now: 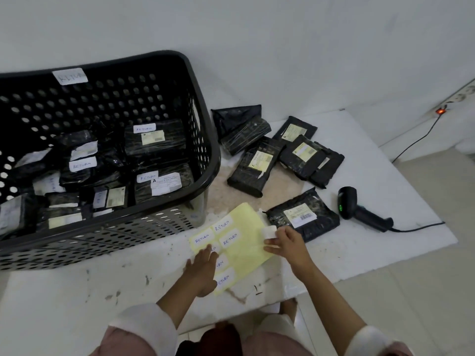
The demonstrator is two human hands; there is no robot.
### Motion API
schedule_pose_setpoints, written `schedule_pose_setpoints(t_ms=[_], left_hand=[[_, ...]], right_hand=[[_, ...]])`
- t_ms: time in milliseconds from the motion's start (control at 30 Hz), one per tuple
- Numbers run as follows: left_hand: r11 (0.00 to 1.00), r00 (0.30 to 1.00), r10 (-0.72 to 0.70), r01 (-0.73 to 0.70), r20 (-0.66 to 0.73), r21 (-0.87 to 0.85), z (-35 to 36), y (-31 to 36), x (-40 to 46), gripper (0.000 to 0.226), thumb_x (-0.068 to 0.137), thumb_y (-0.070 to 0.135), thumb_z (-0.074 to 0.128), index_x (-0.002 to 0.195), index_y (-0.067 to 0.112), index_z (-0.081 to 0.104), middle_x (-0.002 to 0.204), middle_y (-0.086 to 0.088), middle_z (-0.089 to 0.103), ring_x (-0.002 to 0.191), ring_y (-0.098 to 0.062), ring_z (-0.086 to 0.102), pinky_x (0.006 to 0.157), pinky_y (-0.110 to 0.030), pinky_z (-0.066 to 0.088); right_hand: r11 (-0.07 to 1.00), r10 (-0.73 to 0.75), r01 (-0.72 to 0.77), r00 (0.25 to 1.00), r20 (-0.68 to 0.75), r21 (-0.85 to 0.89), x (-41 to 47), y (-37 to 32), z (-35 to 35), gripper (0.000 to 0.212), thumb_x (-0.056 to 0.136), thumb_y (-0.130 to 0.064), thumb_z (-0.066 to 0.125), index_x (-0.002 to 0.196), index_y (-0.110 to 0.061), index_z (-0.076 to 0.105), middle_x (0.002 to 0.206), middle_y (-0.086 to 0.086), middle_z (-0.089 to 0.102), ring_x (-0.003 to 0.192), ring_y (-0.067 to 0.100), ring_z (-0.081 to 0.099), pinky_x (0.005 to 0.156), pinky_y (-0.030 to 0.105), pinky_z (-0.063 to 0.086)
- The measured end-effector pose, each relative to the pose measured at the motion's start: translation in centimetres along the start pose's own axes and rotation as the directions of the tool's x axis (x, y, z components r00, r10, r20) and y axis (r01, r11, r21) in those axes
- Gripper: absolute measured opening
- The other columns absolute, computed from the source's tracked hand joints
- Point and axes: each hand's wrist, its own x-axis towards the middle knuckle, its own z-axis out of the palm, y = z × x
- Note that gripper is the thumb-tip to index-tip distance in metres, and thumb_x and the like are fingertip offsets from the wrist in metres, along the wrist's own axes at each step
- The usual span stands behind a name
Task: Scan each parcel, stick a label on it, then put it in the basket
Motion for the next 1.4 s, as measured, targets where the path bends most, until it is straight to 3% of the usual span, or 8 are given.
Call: schedule_pose_setpoints(t_ms=[167, 333, 533, 733, 833, 1067, 1267, 1400], left_hand=[[0.986, 0.984, -0.013, -0.017, -0.177, -0.165, -0.9, 0.0, 0.6, 0.039, 0.096, 0.026, 0.049, 0.131, 0.009, 0.044, 0.145, -0.010, 0.023, 0.129, -0.026, 0.036, 0.106, -0.034, 0.036], [0.948, 0.832, -0.128, -0.058, -0.540, -0.313, -2.6, 1.1, 1.2, 0.010, 0.095, 0.014, 0.048, 0.093, 0.014, 0.058, 0.109, -0.005, 0.048, 0.098, -0.024, 0.056, 0.084, -0.036, 0.048], [0.474, 0.945, 0.048, -0.306, -0.323, -0.826, -5.6, 11.1, 1.1, 0.016, 0.093, 0.031, 0.058, 0.093, 0.015, 0.061, 0.093, -0.007, 0.064, 0.080, -0.018, 0.065, 0.082, -0.037, 0.057], [0.317, 0.934, -0.128, -0.281, -0.335, -0.906, -7.0, 16.3, 2.2, 0.014, 0.095, 0.018, 0.055, 0.095, 0.004, 0.058, 0.084, -0.011, 0.063, 0.086, -0.028, 0.066, 0.082, -0.043, 0.058], [0.297, 0.931, -0.171, -0.264, -0.323, -0.918, -8.1, 17.0, 3.1, 0.014, 0.097, 0.008, 0.050, 0.097, -0.002, 0.059, 0.092, -0.019, 0.068, 0.081, -0.027, 0.068, 0.079, -0.035, 0.059], [0.289, 0.885, -0.320, -0.249, -0.338, -0.925, -9.5, 19.5, 6.5, 0.004, 0.091, 0.002, 0.058, 0.094, 0.003, 0.060, 0.076, -0.008, 0.067, 0.061, -0.013, 0.065, 0.052, -0.016, 0.053], [0.321, 0.826, -0.474, -0.161, -0.306, -0.933, -8.3, 20.8, 9.3, 0.017, 0.088, 0.011, 0.065, 0.073, 0.013, 0.058, 0.087, -0.014, 0.071, 0.067, -0.019, 0.064, 0.061, -0.028, 0.053], [0.394, 0.803, -0.505, -0.113, -0.318, -0.912, -7.5, 21.2, 10.0, 0.018, 0.089, 0.020, 0.065, 0.071, 0.017, 0.061, 0.084, -0.008, 0.069, 0.071, -0.021, 0.059, 0.068, -0.035, 0.051]], right_hand=[[0.992, -0.094, 0.090, 0.995, -0.037, -0.087, -0.8, -0.9, -2.7, 0.018, 0.099, -0.012, 0.048, 0.082, -0.006, 0.051, 0.078, 0.015, 0.062, 0.079, 0.024, 0.070, 0.075, 0.038, 0.060], [0.961, -0.190, 0.178, 0.981, -0.036, -0.213, -1.5, -1.4, -3.0, 0.018, 0.098, -0.012, 0.050, 0.080, -0.008, 0.051, 0.076, 0.008, 0.062, 0.076, 0.023, 0.071, 0.063, 0.027, 0.056], [0.754, -0.410, 0.383, 0.909, 0.074, -0.533, -1.3, -1.6, -1.7, 0.008, 0.091, -0.007, 0.056, 0.085, -0.013, 0.055, 0.099, 0.001, 0.056, 0.089, 0.009, 0.055, 0.074, 0.015, 0.043], [0.743, -0.427, 0.436, 0.893, 0.142, -0.508, 0.3, -4.1, -4.7, 0.016, 0.082, -0.007, 0.068, 0.090, -0.014, 0.057, 0.106, -0.002, 0.051, 0.097, 0.002, 0.051, 0.081, 0.016, 0.046], [0.796, -0.315, 0.393, 0.919, 0.239, -0.460, 1.4, -6.1, -7.0, 0.016, 0.082, -0.020, 0.074, 0.092, -0.018, 0.062, 0.103, -0.003, 0.059, 0.098, 0.008, 0.058, 0.080, 0.023, 0.051], [0.826, -0.290, 0.297, 0.953, 0.090, -0.479, 5.8, -9.1, -9.8, 0.022, 0.086, -0.004, 0.068, 0.086, -0.015, 0.049, 0.072, 0.000, 0.057, 0.072, 0.015, 0.062, 0.059, 0.019, 0.047], [0.732, -0.233, 0.280, 0.959, 0.158, -0.621, 9.0, -9.2, -10.8, 0.013, 0.085, -0.003, 0.066, 0.087, -0.012, 0.057, 0.078, -0.001, 0.060, 0.076, 0.014, 0.060, 0.064, 0.017, 0.048], [0.620, -0.221, 0.321, 0.947, 0.233, -0.716, 10.2, -8.7, -11.4, 0.014, 0.085, -0.003, 0.065, 0.089, -0.010, 0.055, 0.081, -0.001, 0.060, 0.076, 0.015, 0.057, 0.073, 0.033, 0.051]])
